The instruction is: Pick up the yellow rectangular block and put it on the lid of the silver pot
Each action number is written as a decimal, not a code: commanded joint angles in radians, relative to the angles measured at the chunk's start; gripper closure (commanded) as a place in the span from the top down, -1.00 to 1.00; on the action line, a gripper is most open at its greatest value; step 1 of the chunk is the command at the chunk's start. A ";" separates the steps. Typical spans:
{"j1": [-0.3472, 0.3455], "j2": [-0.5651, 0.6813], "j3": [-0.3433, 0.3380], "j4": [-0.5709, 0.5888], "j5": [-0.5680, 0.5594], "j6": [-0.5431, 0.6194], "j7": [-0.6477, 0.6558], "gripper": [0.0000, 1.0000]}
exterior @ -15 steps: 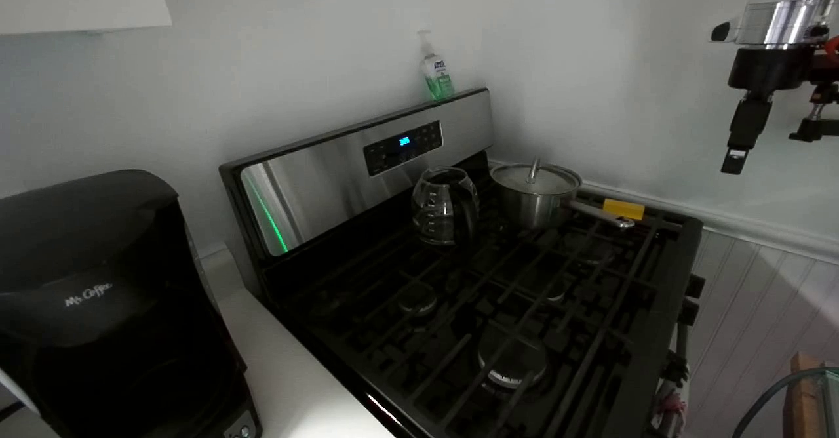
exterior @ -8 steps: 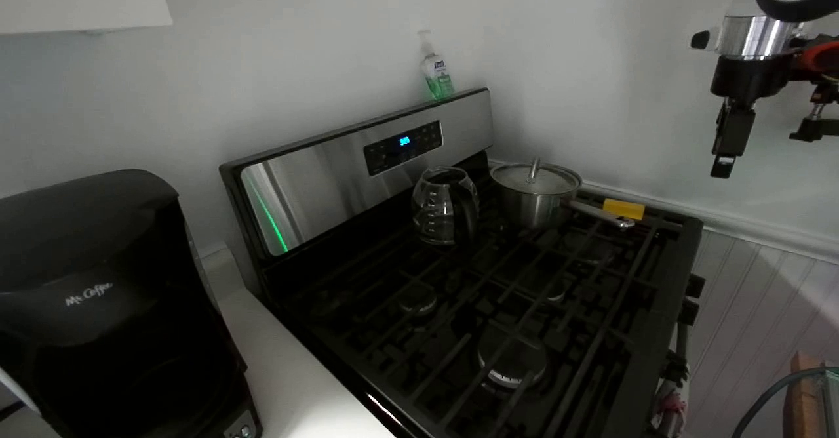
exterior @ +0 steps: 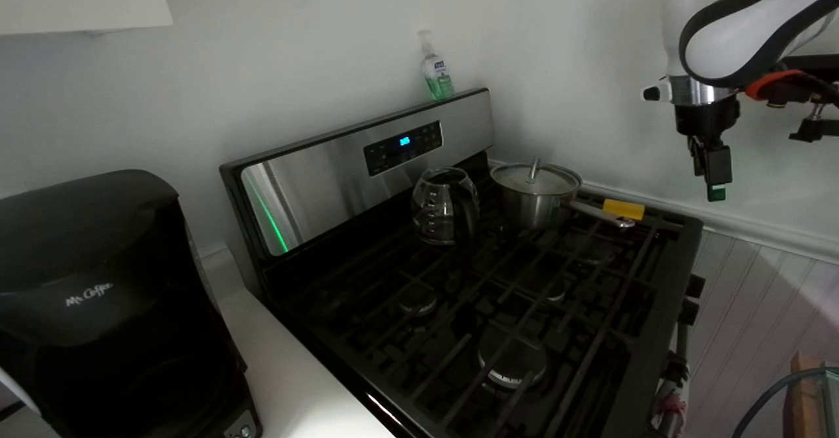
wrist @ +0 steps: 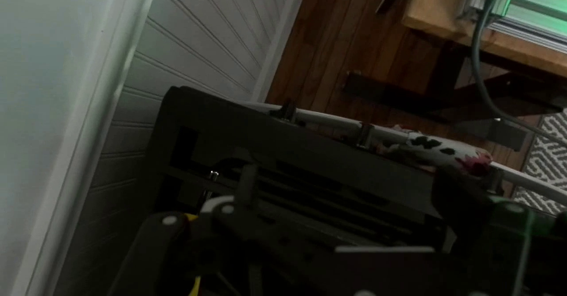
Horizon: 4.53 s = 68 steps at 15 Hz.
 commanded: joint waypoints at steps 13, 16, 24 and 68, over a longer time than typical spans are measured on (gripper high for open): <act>-0.014 0.065 0.015 0.048 0.002 -0.007 -0.014 1.00; -0.016 0.088 0.021 0.052 -0.045 0.057 0.059 1.00; -0.021 0.310 0.043 0.188 0.071 0.175 -0.007 1.00; 0.014 0.176 0.179 0.295 0.200 -0.034 -0.109 -0.84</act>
